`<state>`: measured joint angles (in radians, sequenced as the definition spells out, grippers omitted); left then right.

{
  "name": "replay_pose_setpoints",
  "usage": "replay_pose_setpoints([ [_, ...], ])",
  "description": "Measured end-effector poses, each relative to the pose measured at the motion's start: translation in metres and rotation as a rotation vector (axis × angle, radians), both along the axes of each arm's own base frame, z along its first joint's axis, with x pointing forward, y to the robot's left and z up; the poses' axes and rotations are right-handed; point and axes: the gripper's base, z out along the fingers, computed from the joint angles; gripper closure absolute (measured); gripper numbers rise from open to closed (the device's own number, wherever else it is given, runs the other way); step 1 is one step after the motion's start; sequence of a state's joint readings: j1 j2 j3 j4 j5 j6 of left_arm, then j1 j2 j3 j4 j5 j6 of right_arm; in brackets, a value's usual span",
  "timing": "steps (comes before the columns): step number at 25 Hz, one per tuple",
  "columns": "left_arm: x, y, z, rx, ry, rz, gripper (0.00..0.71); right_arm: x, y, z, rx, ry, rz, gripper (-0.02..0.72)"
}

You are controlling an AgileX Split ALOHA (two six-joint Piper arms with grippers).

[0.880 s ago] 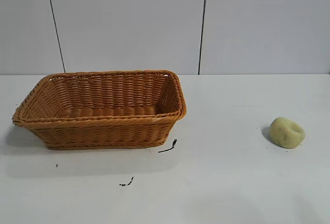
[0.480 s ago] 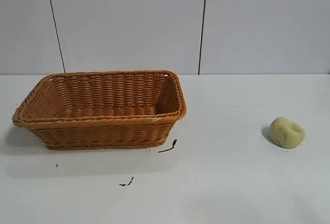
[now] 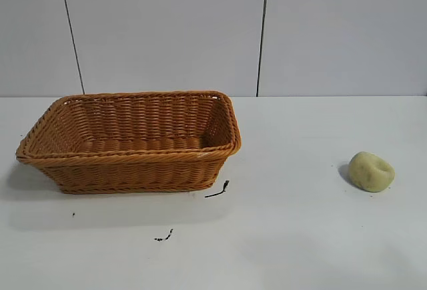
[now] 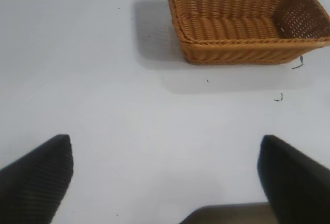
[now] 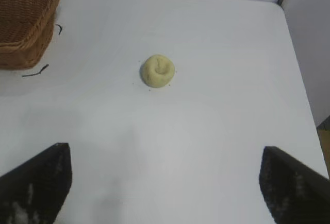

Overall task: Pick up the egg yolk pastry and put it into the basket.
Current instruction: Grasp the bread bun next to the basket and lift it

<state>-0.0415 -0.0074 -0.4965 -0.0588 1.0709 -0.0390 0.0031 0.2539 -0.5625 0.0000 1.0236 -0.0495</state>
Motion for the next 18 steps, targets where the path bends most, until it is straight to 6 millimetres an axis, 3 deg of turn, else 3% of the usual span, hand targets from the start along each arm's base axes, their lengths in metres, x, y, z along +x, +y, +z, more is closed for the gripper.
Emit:
replay_pose_setpoints([
  [8, 0.000, 0.000, 0.000, 0.000, 0.000, 0.000, 0.015, 0.083, -0.001, 0.003, -0.013, 0.297, -0.002, 0.015],
  [18, 0.000, 0.000, 0.000, 0.000, 0.000, 0.000, 0.015, 0.190, 0.000, -0.019, -0.010, 0.587, -0.006, 0.015],
])
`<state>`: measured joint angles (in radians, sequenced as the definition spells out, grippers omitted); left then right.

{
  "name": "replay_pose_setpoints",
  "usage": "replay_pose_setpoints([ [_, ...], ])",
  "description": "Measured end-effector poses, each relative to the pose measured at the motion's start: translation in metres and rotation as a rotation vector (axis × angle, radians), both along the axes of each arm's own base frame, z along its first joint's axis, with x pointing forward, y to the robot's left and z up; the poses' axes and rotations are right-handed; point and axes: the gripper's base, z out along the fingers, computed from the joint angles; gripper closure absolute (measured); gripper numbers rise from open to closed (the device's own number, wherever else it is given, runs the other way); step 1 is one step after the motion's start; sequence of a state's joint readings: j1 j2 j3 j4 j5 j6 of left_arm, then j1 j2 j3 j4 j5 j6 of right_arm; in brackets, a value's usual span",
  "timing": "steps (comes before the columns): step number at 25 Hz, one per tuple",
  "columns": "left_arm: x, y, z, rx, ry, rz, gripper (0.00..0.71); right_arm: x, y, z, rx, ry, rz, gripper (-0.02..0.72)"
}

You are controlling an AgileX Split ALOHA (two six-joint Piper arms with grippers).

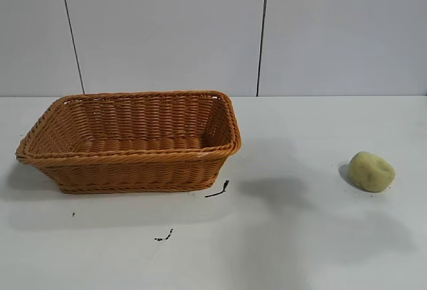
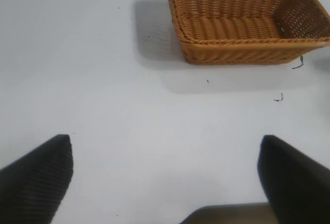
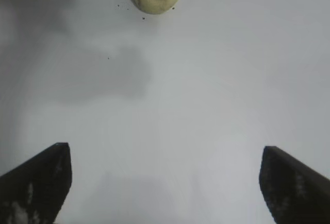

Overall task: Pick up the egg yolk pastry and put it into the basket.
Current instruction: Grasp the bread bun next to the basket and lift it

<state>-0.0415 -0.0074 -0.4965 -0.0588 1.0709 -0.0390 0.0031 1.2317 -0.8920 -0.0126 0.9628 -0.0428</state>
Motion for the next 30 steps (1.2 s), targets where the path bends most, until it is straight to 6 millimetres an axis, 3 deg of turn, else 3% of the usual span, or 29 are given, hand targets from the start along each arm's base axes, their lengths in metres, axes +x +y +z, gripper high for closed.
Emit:
replay_pose_setpoints([
  [7, 0.000, 0.000, 0.000, 0.000, 0.000, 0.000, 0.015, 0.063, 0.000, -0.013, 0.003, 0.056, -0.010, 0.015],
  [13, 0.000, 0.000, 0.000, 0.000, 0.000, 0.000, 0.015, 0.100, 0.000, -0.028, 0.004, 0.084, -0.011, 0.015],
  [20, 0.000, 0.000, 0.000, 0.000, 0.000, 0.000, 0.015, 0.114, 0.007, -0.050, 0.002, 0.135, 0.010, 0.015],
  [26, 0.000, 0.000, 0.000, 0.000, 0.000, 0.000, 0.015, 0.127, 0.012, -0.062, 0.013, 0.080, 0.019, 0.015],
  [30, 0.000, 0.000, 0.000, 0.000, 0.000, 0.000, 0.015, 0.136, 0.013, -0.084, 0.014, 0.100, 0.036, 0.015],
])
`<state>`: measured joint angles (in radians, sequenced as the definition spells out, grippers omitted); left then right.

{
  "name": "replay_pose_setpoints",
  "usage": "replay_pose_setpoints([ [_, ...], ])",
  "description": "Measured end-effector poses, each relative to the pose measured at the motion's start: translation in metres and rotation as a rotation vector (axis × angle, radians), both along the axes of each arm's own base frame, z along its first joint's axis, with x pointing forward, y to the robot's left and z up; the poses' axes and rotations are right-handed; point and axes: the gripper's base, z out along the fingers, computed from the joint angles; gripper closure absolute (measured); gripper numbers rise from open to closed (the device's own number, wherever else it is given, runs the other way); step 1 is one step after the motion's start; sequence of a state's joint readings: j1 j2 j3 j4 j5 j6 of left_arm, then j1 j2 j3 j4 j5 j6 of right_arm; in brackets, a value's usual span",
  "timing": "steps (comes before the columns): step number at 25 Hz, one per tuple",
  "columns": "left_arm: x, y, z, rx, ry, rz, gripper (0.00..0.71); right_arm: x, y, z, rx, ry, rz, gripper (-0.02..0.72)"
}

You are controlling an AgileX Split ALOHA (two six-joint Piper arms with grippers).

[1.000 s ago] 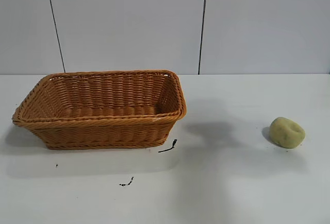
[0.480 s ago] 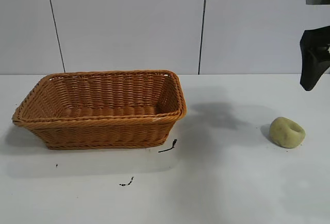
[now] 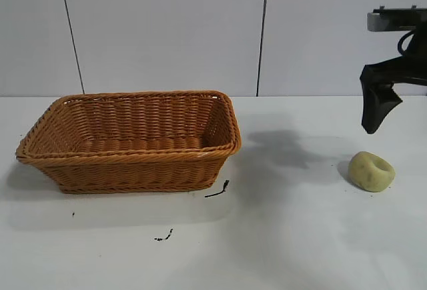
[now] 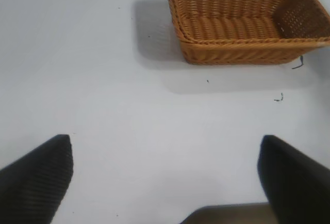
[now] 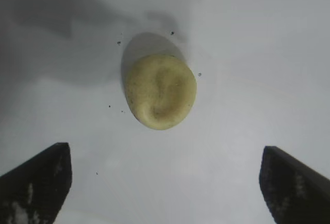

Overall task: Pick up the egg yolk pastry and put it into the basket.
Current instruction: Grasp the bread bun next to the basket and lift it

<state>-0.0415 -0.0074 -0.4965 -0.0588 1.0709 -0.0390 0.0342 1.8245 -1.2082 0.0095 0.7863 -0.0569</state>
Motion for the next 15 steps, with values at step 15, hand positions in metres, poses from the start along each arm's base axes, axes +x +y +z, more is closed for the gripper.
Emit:
replay_pose_setpoints([
  [15, 0.000, 0.000, 0.000, 0.000, 0.000, 0.000, 0.015, 0.021, 0.002, -0.067, 0.018, 0.026, -0.016, 0.015],
])
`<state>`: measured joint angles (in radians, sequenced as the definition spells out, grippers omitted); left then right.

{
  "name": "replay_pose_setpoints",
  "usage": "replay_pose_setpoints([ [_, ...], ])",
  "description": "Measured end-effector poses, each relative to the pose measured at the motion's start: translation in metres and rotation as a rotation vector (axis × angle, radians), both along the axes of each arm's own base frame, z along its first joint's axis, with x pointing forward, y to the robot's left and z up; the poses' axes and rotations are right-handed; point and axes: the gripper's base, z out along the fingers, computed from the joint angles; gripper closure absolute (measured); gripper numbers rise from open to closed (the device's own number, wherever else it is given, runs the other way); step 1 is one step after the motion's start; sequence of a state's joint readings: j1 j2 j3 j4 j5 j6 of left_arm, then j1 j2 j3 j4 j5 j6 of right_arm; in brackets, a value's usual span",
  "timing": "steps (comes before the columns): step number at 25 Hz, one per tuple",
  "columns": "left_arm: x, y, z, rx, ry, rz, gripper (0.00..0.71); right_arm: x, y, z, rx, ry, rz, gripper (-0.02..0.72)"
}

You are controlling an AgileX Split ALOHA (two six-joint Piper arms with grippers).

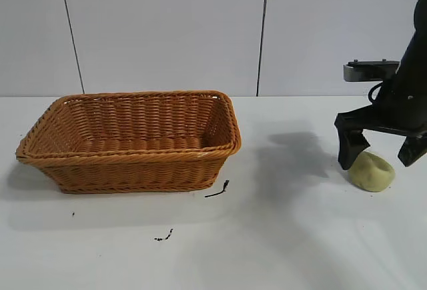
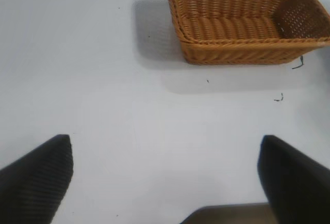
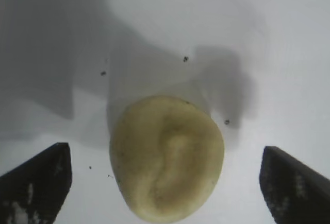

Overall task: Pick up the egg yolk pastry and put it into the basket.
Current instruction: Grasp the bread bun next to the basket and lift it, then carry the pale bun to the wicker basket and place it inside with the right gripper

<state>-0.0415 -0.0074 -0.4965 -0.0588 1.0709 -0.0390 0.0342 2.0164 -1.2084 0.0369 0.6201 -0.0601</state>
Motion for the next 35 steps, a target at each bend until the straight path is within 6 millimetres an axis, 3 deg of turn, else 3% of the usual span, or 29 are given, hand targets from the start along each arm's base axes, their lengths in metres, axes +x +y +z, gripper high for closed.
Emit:
replay_pose_setpoints([
  [9, 0.000, 0.000, 0.000, 0.000, 0.000, 0.000, 0.015, 0.000, 0.000, -0.009, -0.002, 0.024, 0.003, 0.042],
  [11, 0.000, 0.000, 0.000, 0.000, 0.000, 0.000, 0.015, 0.000, 0.000, -0.009, -0.002, 0.025, 0.003, 0.115],
  [17, 0.000, 0.000, 0.000, 0.000, 0.000, 0.000, 0.015, -0.001, 0.000, -0.009, -0.002, 0.031, 0.003, 0.451],
  [19, 0.000, 0.000, 0.000, 0.000, 0.000, 0.000, 0.015, -0.001, 0.000, -0.009, -0.002, 0.031, 0.003, 0.498],
  [31, 0.000, 0.000, 0.000, 0.000, 0.000, 0.000, 0.015, -0.001, 0.000, -0.008, -0.002, 0.036, 0.004, 0.526],
  [35, 0.000, 0.000, 0.000, 0.000, 0.000, 0.000, 0.015, -0.004, -0.001, 0.013, -0.010, 0.003, 0.013, 0.531],
])
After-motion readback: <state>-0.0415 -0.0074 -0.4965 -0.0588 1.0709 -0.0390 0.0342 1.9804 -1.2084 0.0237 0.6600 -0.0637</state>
